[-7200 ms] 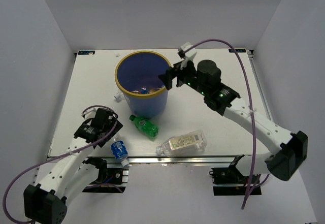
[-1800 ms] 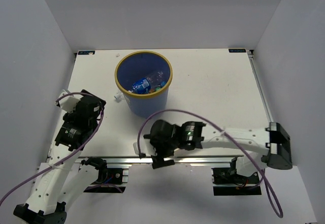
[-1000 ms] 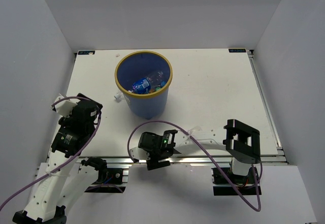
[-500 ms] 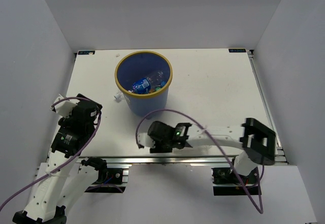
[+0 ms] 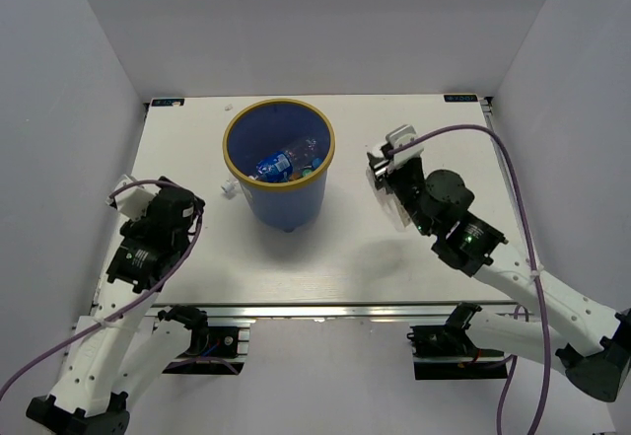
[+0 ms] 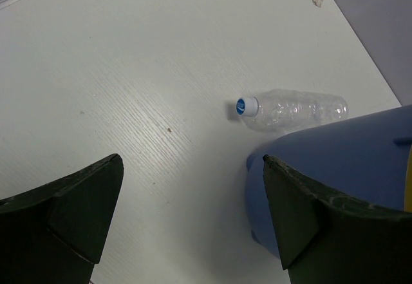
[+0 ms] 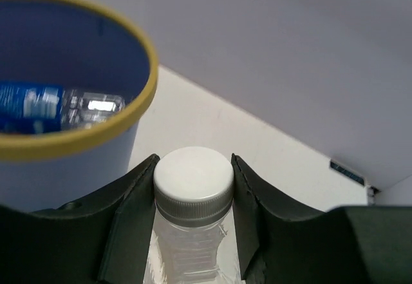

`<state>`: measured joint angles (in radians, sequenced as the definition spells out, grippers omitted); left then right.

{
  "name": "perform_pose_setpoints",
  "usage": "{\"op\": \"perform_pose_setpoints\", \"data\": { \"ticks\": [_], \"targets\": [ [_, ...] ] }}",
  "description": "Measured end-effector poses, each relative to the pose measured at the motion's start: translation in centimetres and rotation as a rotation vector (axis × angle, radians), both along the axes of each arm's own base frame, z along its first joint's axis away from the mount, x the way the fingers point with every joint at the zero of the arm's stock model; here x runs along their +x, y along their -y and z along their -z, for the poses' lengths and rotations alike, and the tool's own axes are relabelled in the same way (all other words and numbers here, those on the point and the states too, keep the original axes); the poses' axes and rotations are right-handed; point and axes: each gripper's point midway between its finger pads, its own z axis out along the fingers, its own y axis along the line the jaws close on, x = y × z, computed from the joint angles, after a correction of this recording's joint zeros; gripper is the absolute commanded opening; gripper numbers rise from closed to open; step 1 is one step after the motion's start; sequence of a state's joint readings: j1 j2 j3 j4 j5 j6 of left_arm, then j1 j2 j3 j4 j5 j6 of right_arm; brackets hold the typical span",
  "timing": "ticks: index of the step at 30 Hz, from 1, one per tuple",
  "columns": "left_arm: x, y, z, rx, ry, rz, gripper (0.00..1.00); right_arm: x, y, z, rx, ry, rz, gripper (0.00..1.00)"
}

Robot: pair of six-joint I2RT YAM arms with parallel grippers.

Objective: Put the plastic bottles in the bin

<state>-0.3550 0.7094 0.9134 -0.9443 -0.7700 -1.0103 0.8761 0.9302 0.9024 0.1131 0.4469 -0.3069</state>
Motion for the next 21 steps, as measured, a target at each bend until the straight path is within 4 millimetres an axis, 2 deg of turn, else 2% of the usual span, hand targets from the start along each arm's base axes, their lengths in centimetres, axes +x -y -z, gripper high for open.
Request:
{"op": "perform_pose_setpoints", "data": {
  "ticks": [3,5,9,13,15,16,18,19,21],
  "targets": [
    [0.7,0.7,0.4,-0.003,-0.021,0.030,0.98,1.1,-0.3,-3.9,0.047,0.071,0.024,0.02],
    [1.2,1.2,0.8,-0.006,-0.039,0.048,0.98,1.7,-1.5,-7.6,0.085,0.130,0.001,0.02],
    [1.9,2.0,1.8,-0.010,-0.076,0.078,0.98,1.6,-4.8,-16.0,0.171,0.277,-0.128,0.04],
    [2.3,2.5,2.5,-0.020,-0.089,0.097,0.98,0.4,-8.3,-22.1,0.213,0.397,-0.303,0.06],
    [2.4,2.7,2.9,-0.021,-0.100,0.107,0.98,-0.3,-10.2,-23.3,0.216,0.435,-0.402,0.09],
    [2.4,2.8,3.1,-0.023,-0.105,0.112,0.98,-0.6,-11.2,-23.2,0.211,0.441,-0.448,0.12],
    [2.4,3.0,3.3,-0.026,-0.114,0.120,0.98,-0.9,-13.4,-21.9,0.189,0.424,-0.543,0.17],
    [2.4,3.1,3.4,-0.027,-0.116,0.124,0.98,-0.8,-14.4,-20.9,0.174,0.408,-0.582,0.26],
    [2.4,3.3,3.7,-0.033,-0.124,0.134,0.98,-0.6,-16.6,-18.6,0.145,0.363,-0.654,0.36]
  ]
}}
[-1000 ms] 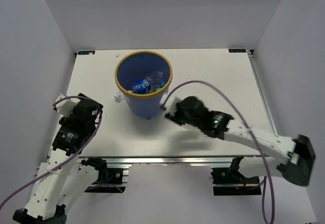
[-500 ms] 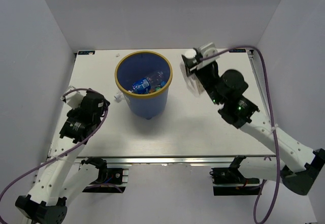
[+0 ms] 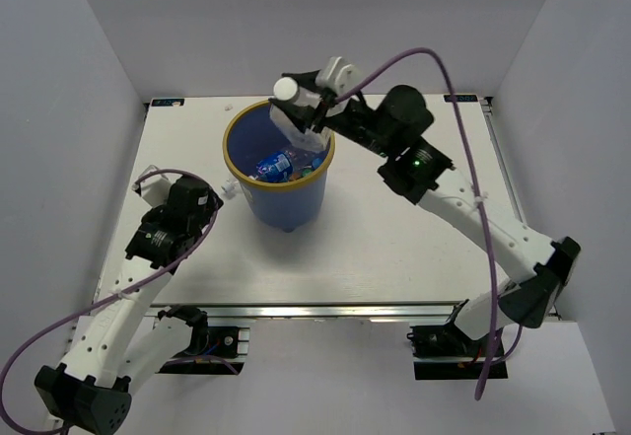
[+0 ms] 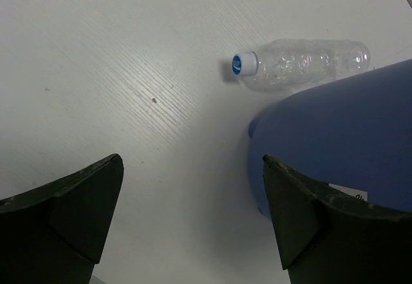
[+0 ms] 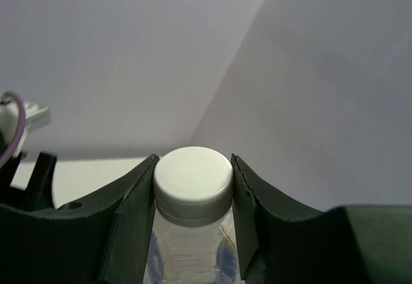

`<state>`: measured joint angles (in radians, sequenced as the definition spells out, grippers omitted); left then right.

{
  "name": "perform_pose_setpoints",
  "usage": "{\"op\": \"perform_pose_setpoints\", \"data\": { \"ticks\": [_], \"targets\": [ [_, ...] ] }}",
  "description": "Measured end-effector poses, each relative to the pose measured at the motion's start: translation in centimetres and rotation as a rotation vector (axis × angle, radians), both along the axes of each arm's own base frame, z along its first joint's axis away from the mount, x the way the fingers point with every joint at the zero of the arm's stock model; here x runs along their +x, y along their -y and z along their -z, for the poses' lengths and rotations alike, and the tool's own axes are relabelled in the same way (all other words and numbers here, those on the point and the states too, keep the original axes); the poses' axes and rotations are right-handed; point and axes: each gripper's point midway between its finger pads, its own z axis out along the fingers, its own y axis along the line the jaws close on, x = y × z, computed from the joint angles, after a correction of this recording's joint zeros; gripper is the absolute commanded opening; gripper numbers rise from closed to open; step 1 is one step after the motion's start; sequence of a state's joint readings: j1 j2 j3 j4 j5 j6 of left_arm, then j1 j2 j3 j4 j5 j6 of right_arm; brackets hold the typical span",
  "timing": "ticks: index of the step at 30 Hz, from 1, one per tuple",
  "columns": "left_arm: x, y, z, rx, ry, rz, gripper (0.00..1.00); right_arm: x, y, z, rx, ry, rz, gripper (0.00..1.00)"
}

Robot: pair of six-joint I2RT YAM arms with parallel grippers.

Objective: Put the plastic bottles in the bin

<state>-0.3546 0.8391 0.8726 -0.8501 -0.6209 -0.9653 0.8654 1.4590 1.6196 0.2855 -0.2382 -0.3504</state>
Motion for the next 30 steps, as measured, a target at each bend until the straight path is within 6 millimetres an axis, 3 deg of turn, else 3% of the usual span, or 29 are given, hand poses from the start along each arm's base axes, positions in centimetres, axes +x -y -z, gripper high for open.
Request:
{"op": "perform_pose_setpoints", "data": {
  "ticks": [3,4,5,8,10,15,20,24,30],
  "targets": [
    [0.0,0.3,0.6,-0.010,-0.010,0.013,0.98,0.6,-2.2,4.3,-0.077,-0.056,-0.053,0.63],
    [0.0,0.5,0.9,-0.013,-0.018,0.018,0.98,0.7,-2.6,5.8,-0.101,-0.081,-0.064,0.81],
    [0.0,0.6,1.3,-0.017,-0.026,0.023,0.98,0.8,-2.8,7.2,-0.121,-0.101,-0.071,0.89],
    [0.1,0.9,2.1,-0.021,-0.051,0.030,0.98,0.9,-3.1,10.0,-0.169,-0.130,-0.078,0.89],
    [0.4,1.0,2.6,-0.020,-0.068,0.029,0.98,1.1,-3.1,10.8,-0.183,-0.137,-0.073,0.89],
    [1.2,0.9,3.6,0.004,-0.112,0.005,0.98,1.7,-2.6,10.5,-0.177,-0.131,-0.056,0.90],
    [3.3,0.3,2.0,-0.005,-0.067,-0.030,0.98,2.2,-1.8,10.2,-0.167,-0.144,-0.043,0.90],
    [5.6,-2.0,0.5,-0.007,-0.038,-0.044,0.98,2.3,0.0,9.3,-0.147,-0.185,-0.019,0.89],
    [9.6,-7.6,0.0,-0.094,0.006,-0.091,0.98,-0.4,6.0,7.2,-0.048,-0.205,0.049,0.89]
  ]
}}
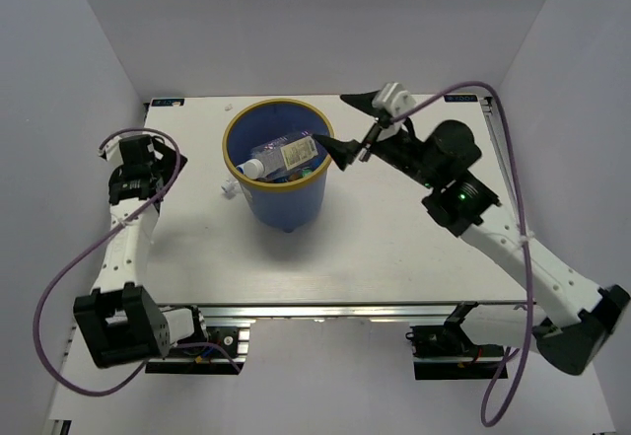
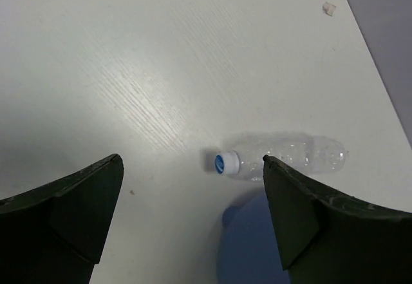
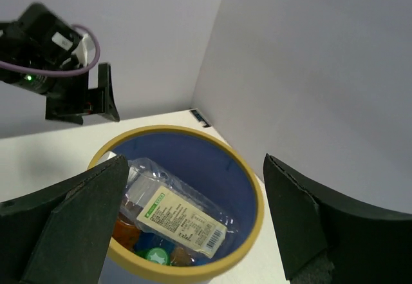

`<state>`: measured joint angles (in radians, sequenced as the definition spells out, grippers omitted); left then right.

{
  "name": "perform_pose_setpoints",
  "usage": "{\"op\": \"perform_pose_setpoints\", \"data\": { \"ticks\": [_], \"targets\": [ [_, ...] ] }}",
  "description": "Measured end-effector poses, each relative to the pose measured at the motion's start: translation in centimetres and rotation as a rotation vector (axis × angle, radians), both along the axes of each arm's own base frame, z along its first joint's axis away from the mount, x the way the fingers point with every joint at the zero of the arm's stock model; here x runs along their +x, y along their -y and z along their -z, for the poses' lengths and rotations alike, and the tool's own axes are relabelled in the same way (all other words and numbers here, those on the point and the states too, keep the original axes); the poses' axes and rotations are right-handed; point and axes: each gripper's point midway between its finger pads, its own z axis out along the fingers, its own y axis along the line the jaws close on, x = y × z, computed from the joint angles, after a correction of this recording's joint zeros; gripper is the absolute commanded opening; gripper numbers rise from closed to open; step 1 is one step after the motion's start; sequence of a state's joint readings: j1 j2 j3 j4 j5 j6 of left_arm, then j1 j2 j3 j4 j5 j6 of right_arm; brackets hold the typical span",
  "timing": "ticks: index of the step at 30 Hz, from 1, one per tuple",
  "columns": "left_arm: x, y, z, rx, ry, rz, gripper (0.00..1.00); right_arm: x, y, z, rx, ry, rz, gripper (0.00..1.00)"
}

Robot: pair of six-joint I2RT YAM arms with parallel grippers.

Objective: Put the plastic bottles in the bin

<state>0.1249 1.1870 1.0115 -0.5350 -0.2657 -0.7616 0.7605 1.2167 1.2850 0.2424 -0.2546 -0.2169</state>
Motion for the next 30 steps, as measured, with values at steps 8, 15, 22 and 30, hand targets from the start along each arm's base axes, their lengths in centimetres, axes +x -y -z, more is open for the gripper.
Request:
{"op": "perform_pose_setpoints", "data": {
  "ticks": [8,15,22,30],
  "targets": [
    [4.6,3.4,8.6,-0.385,-0.112,0.167,0.98,-0.4,4.0,0.5,0.062,-0.027,0.136,0.89],
    [4.1,6.1,10.7,-0.512,-0.149,-0.014,0.98,1.2,5.0,5.3,0.023,-0.133,0.242,0.89],
    [3.3,7.4,11.5,-0.626,-0.093,-0.325,0.98,1.1,6.8,6.5,0.037,-0.152,0.313,0.89],
    [3.9,9.2,12.1,-0.717,-0.047,-0.471,0.98,1.3,7.9,5.6,0.057,-0.125,0.362,0.89]
  ]
}}
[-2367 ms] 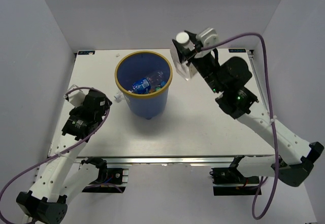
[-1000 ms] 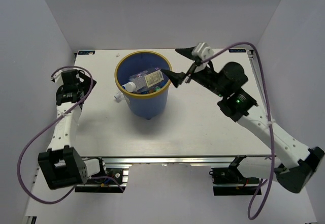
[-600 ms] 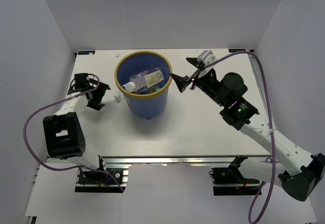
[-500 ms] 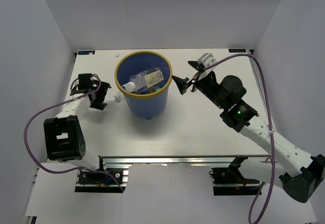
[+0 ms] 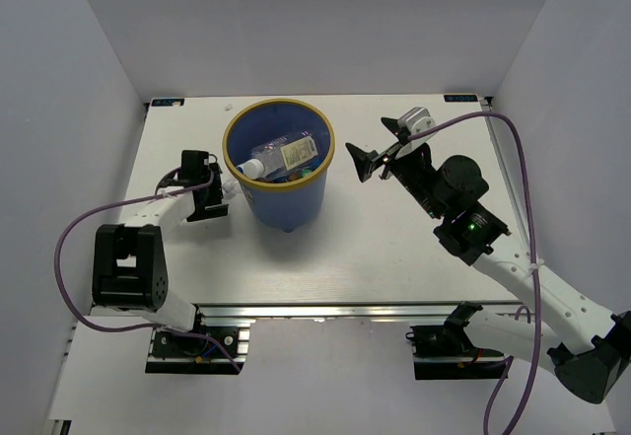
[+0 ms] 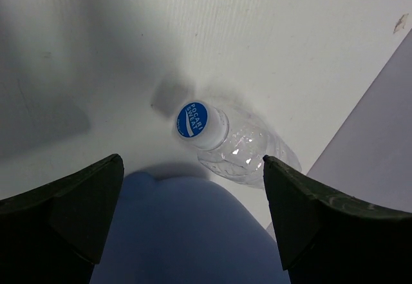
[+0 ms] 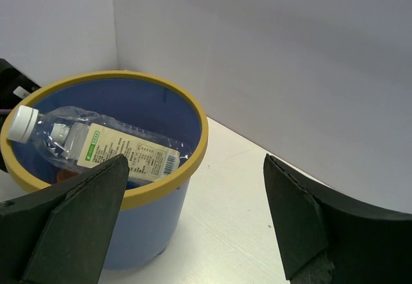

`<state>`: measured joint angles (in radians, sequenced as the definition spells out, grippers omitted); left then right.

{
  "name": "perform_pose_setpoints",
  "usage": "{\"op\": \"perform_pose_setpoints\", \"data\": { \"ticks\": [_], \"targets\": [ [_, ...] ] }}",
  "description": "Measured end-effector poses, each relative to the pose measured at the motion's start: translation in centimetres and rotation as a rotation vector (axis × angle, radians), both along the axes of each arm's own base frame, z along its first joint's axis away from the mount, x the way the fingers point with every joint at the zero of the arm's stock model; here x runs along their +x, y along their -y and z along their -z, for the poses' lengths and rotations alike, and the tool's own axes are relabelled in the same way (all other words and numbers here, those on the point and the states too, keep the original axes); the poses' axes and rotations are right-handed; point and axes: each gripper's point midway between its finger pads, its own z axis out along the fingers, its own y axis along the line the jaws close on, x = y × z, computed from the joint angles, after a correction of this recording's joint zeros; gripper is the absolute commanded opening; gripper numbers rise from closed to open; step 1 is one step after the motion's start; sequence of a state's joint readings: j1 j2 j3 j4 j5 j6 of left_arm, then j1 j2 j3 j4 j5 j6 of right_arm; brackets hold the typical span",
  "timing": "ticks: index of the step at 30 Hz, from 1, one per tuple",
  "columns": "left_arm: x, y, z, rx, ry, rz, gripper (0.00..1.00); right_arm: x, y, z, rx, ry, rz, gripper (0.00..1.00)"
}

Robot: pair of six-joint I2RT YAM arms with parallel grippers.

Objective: Put the plastic bottles in the bin

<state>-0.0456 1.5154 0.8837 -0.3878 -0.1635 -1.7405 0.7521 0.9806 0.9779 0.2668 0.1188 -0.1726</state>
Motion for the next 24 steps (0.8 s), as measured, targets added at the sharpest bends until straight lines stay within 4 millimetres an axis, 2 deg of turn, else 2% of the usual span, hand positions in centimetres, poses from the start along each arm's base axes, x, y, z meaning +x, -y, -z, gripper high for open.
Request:
{"op": "perform_pose_setpoints", "data": {
  "ticks": [4,10,20,24],
  "targets": [
    [0.5,0.6,1.0,-0.019,-0.021,-0.032,0.98,0.3,0.2,0.2,-0.001,0.006,0.019,0.89],
    [0.6,1.2,3.9,-0.036,-0.091,-0.057,0.98,0.4,0.5,0.4,-0.004,0.011,0.035,0.89],
    [2.3,1.1,4.0,-0.034,-0.066,-0.135,0.92,0.1,0.9,0.0,0.015,0.031,0.039,0.89],
    [4.0,1.5,3.9,-0.046,-0.048,-0.149,0.91,0.1,0.9,0.0,0.016,0.032,0.039,0.89]
  ]
}}
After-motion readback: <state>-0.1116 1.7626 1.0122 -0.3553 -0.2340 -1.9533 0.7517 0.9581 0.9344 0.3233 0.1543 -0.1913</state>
